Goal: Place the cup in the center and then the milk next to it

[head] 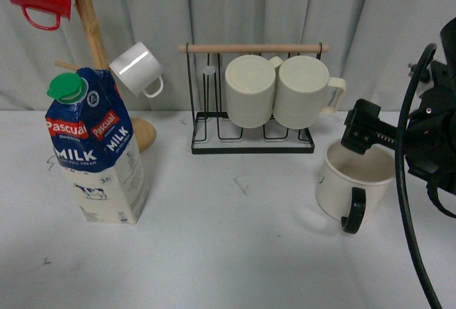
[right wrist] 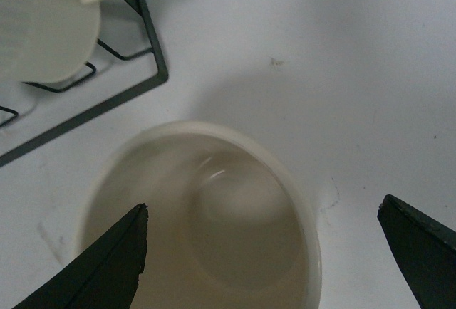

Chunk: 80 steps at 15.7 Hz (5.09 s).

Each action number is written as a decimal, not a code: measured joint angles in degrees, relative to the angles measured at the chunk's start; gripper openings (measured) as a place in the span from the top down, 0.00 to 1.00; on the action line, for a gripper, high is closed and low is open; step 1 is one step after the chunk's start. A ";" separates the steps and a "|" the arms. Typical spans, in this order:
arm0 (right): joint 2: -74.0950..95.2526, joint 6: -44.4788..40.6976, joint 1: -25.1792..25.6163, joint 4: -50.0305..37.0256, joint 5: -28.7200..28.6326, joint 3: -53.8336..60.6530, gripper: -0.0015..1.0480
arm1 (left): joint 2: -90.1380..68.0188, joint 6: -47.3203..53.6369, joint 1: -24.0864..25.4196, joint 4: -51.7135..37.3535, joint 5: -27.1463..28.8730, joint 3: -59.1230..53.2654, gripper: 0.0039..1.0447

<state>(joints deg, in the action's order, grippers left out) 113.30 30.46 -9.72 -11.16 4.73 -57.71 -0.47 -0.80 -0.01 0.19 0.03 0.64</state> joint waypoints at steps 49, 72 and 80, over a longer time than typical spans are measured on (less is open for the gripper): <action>-39.12 -28.48 -3.28 -25.99 7.50 22.86 0.45 | 0.00 0.00 0.00 -0.02 0.02 0.00 0.06; -89.94 -30.32 9.73 -12.66 -4.70 57.07 0.98 | 0.00 0.00 0.00 0.00 -0.02 0.00 0.06; -100.76 -30.32 9.73 -1.66 -4.70 57.07 0.98 | 0.00 0.00 0.00 0.00 -0.02 0.00 0.06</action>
<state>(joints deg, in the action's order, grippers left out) 12.53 0.14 0.01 -12.82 0.03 -0.64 -0.47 -0.80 -0.01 0.19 0.01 0.64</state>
